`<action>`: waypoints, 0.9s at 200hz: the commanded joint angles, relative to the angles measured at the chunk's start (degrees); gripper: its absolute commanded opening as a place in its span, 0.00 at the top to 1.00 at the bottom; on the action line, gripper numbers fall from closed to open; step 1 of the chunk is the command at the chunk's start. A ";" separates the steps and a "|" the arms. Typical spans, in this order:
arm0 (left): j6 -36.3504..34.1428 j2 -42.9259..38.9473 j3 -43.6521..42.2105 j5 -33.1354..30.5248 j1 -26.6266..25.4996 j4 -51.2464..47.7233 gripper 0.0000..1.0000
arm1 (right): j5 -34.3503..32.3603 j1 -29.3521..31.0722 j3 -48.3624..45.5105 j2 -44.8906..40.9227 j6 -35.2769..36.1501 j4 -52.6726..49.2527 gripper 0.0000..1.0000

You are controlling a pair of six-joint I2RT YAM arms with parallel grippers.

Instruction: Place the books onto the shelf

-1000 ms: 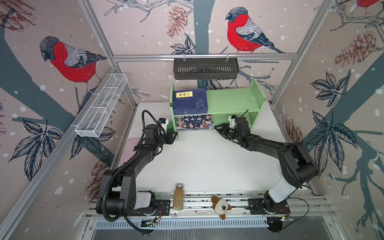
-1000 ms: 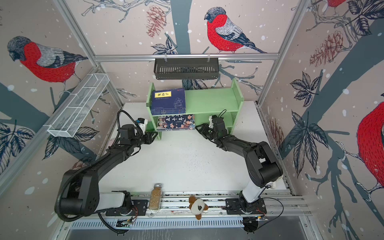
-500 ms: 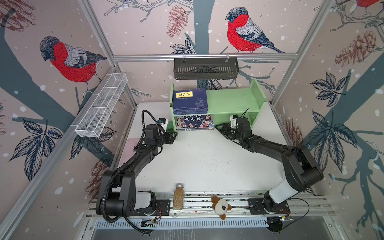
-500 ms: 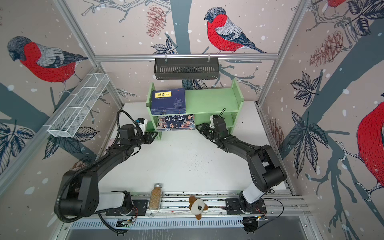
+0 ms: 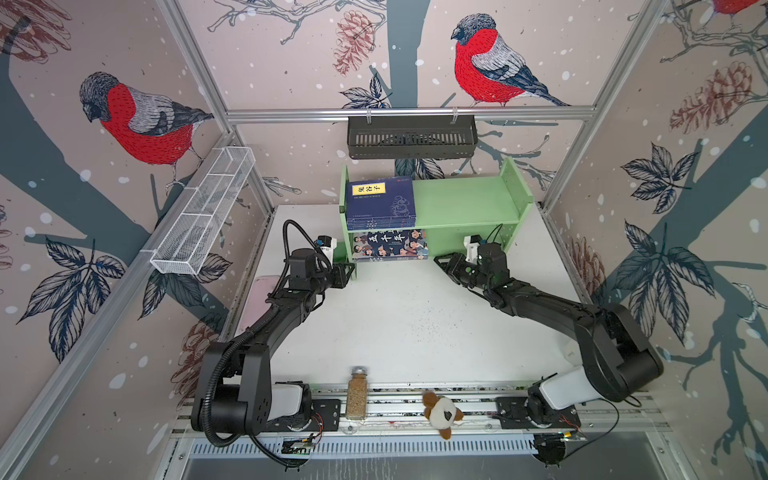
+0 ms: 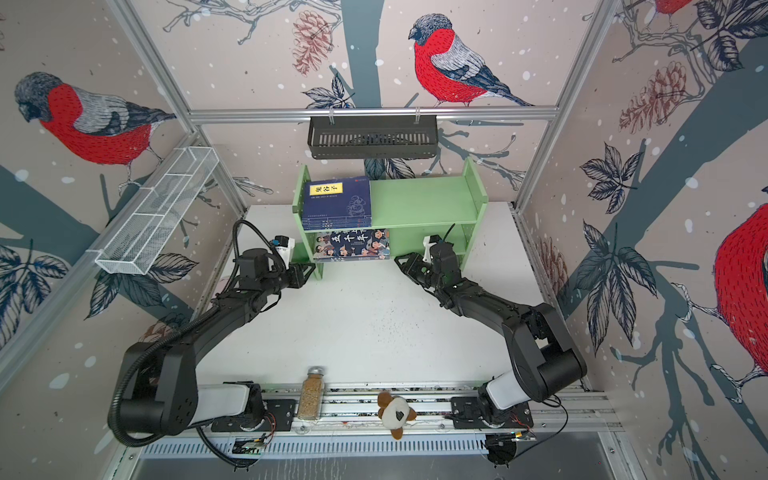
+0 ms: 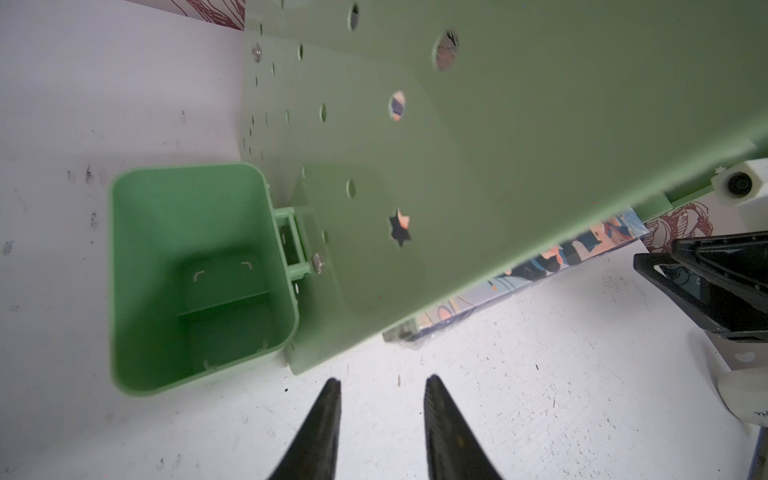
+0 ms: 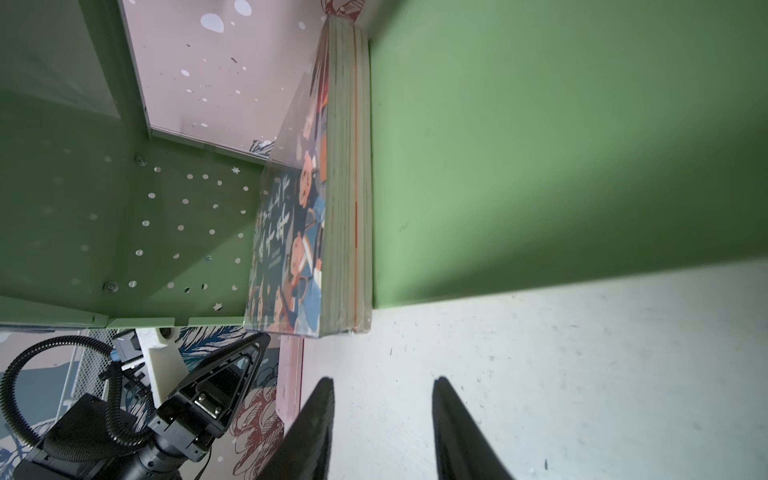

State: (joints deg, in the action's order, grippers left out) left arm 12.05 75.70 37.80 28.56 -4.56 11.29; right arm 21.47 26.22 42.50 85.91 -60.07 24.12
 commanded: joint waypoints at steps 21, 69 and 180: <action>0.19 0.06 0.07 0.55 0.07 1.36 0.65 | 1.39 0.68 1.15 1.87 -0.13 2.34 0.61; 0.34 -0.18 -0.08 0.38 0.07 1.32 0.65 | 2.07 0.79 2.10 4.12 -0.32 3.55 0.61; 0.71 -0.22 -0.44 0.63 0.07 2.03 0.64 | 2.17 0.78 4.08 7.08 -0.83 4.51 0.62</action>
State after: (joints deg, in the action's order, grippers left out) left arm 12.21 75.68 37.56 28.53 -4.56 11.29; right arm 23.77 26.92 46.11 92.60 -60.27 26.68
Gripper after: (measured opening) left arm 0.357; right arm 0.386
